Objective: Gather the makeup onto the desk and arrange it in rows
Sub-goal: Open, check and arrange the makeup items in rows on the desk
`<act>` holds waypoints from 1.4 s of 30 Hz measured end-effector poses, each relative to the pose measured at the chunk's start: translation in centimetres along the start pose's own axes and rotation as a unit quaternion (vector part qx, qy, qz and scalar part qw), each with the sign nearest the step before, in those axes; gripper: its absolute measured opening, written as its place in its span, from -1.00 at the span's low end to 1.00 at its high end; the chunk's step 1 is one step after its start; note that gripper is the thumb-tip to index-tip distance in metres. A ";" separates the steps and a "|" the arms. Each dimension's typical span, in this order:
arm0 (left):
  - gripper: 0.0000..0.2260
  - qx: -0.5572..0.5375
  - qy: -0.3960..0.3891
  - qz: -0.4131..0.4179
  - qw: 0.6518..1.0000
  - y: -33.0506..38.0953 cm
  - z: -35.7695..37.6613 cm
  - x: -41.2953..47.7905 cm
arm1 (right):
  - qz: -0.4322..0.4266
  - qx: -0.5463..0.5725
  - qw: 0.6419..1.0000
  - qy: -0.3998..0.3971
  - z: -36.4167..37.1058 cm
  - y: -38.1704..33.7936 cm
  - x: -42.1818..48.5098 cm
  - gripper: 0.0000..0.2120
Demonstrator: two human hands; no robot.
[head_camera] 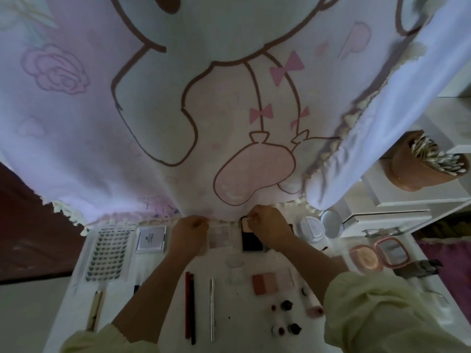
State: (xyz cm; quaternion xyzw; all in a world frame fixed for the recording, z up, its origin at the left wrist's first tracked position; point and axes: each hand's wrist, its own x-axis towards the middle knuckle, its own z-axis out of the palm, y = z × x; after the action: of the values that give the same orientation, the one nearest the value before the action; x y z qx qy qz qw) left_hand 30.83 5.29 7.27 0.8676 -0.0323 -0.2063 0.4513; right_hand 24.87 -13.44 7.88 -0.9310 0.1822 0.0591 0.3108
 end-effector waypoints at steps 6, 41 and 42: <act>-0.74 0.345 -0.042 0.159 0.924 -2.9 1.0 1.1 | -0.061 -0.128 0.985 -0.099 3.7 -1.2 1.3 -0.65; -0.68 0.374 0.010 0.222 0.901 -4.0 2.4 4.8 | -0.141 -0.156 0.971 -0.110 4.1 -0.8 5.6 -0.72; -0.74 0.332 0.011 0.202 0.921 -3.8 2.1 4.7 | -0.136 -0.144 0.975 -0.103 3.5 -1.0 5.1 -0.71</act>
State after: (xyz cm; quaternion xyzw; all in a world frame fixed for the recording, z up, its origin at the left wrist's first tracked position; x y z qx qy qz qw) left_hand 33.78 4.80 1.69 0.9449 -0.2688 -0.0782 0.1695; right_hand 30.00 -12.17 4.52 -0.9708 0.0106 0.1380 0.1959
